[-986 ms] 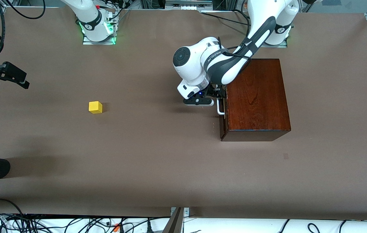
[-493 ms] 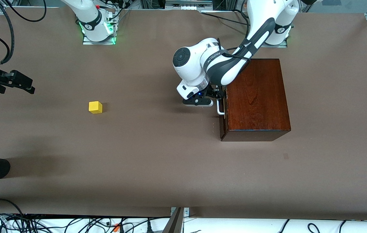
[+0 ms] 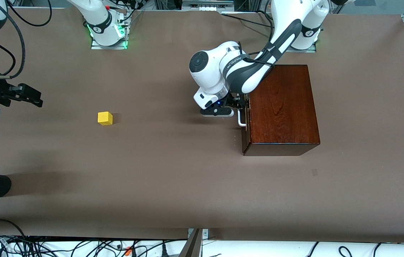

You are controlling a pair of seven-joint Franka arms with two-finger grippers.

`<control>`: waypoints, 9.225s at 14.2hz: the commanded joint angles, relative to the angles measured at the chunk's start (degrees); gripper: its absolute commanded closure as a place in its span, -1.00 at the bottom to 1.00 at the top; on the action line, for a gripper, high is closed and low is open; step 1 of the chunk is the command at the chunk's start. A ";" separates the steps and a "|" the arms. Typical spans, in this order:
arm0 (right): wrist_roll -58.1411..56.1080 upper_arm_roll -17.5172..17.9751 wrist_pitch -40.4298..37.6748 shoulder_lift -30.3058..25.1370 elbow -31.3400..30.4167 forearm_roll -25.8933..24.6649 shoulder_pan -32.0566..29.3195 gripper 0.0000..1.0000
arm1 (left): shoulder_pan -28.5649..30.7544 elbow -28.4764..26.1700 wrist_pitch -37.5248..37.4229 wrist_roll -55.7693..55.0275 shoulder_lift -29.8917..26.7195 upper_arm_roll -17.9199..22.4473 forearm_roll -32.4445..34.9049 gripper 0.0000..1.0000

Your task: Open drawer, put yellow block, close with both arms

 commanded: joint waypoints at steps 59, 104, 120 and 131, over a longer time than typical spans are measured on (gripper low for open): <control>-5.49 0.35 2.32 0.10 -4.20 3.13 -1.64 -1.00 | -11.37 19.11 7.72 -10.32 10.46 -0.53 -5.35 -1.00; -5.77 5.01 47.93 11.08 -42.35 6.39 1.35 -0.99 | 19.39 0.65 -17.07 53.39 -36.92 26.09 -36.56 -1.00; -5.77 5.01 48.20 11.96 -44.10 6.39 1.35 -0.29 | 19.74 1.53 -20.24 56.47 -36.75 25.57 -33.13 -1.00; -2.18 7.29 27.68 8.89 -27.53 6.22 1.52 0.71 | 19.74 2.49 -20.85 56.48 -36.66 25.48 -32.78 -1.00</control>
